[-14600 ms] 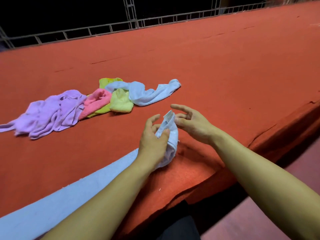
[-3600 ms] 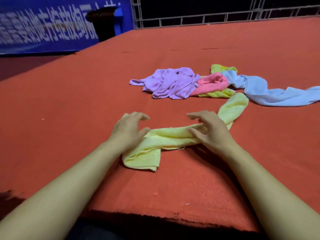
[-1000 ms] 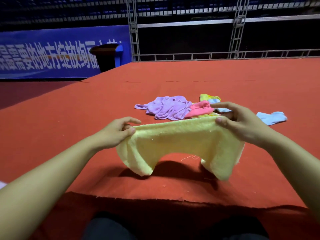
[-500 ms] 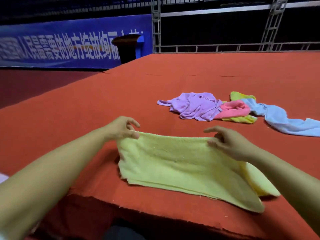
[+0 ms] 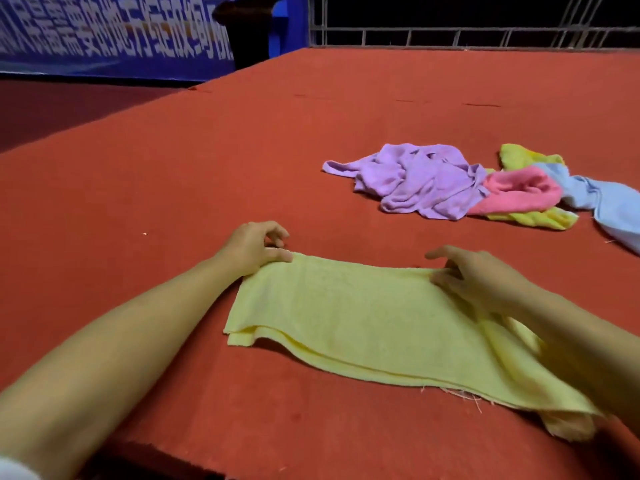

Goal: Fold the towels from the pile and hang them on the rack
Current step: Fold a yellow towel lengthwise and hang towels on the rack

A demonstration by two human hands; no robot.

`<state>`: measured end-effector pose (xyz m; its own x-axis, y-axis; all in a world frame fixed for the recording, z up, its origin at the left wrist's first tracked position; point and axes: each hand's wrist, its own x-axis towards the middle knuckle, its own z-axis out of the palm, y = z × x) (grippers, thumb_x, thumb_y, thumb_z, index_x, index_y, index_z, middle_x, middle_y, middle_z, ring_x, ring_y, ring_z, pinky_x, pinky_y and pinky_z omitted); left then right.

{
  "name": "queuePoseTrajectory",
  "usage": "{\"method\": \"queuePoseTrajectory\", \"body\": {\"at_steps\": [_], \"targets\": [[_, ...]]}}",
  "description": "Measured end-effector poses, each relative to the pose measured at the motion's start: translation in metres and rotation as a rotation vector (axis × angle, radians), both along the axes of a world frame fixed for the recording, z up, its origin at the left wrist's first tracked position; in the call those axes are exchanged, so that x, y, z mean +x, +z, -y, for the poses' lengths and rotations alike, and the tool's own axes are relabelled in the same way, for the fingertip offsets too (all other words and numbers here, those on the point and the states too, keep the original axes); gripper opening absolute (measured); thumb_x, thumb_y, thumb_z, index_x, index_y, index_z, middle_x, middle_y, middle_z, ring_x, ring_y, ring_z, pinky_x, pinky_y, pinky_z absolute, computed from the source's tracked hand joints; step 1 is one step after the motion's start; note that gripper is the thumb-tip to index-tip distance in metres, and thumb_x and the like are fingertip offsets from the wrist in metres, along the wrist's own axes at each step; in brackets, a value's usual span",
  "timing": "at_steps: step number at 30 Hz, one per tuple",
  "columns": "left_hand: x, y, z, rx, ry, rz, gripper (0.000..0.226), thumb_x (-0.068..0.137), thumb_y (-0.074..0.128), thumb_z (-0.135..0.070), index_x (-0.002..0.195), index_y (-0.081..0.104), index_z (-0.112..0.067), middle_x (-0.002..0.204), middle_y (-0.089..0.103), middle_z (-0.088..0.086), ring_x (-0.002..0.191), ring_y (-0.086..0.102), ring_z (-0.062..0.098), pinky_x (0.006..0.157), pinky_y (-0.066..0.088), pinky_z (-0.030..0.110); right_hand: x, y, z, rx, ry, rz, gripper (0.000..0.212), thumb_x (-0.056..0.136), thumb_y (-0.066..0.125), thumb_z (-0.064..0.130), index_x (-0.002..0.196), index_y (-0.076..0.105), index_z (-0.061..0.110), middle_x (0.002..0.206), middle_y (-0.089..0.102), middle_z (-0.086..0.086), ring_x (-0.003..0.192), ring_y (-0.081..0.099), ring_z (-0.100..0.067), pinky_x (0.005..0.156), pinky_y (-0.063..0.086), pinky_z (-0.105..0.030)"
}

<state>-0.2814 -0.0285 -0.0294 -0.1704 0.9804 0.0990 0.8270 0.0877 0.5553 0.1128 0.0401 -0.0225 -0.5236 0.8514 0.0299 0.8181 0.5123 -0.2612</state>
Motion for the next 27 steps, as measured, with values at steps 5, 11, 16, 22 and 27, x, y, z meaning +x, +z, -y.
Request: {"method": "queuePoseTrajectory", "body": {"at_steps": [5,11,16,22,27], "targets": [[0.005,0.005,0.055,0.134,0.018,0.084,0.036,0.072,0.086,-0.028,0.098,0.063,-0.038,0.077,0.064,-0.016,0.066,0.045,0.003,0.062,0.037,0.014,-0.005,0.0,0.033,0.289,0.13,0.015,0.042,0.087,0.06,0.045,0.125,0.058,0.027,0.106,0.064,0.008,0.09,0.052,-0.024,0.077,0.049,-0.042],[0.001,-0.001,0.141,0.066,-0.036,0.224,0.04,0.068,0.088,-0.01,0.095,0.067,-0.031,0.084,0.071,-0.012,0.063,0.052,0.002,0.064,0.045,0.017,-0.055,0.005,0.12,0.021,0.278,-0.188,0.039,0.087,0.067,0.032,0.125,0.059,0.035,0.095,0.057,0.025,0.095,0.051,-0.01,0.083,0.048,-0.035],[0.003,-0.013,0.167,0.022,-0.086,0.129,0.041,0.073,0.086,-0.015,0.103,0.064,-0.033,0.087,0.07,-0.015,0.078,0.061,0.006,0.072,0.045,0.01,-0.088,-0.005,0.151,0.007,0.3,-0.176,0.039,0.092,0.06,0.038,0.13,0.052,0.039,0.105,0.062,0.016,0.103,0.052,-0.009,0.086,0.047,-0.034],[-0.005,-0.013,0.162,0.13,-0.119,-0.091,0.034,0.087,0.073,-0.019,0.118,0.062,-0.028,0.092,0.067,-0.016,0.078,0.063,0.003,0.076,0.045,0.012,-0.092,-0.015,0.163,0.068,0.244,-0.163,0.036,0.096,0.054,0.034,0.132,0.049,0.036,0.112,0.063,0.016,0.106,0.055,-0.013,0.084,0.049,-0.036],[-0.025,-0.002,0.173,0.082,-0.142,-0.092,0.039,0.086,0.072,-0.016,0.119,0.058,-0.03,0.094,0.068,-0.015,0.078,0.063,0.007,0.075,0.046,0.014,-0.093,-0.013,0.167,0.069,0.273,-0.256,0.037,0.097,0.055,0.028,0.133,0.051,0.033,0.105,0.065,0.014,0.098,0.06,-0.014,0.083,0.049,-0.033]]}}
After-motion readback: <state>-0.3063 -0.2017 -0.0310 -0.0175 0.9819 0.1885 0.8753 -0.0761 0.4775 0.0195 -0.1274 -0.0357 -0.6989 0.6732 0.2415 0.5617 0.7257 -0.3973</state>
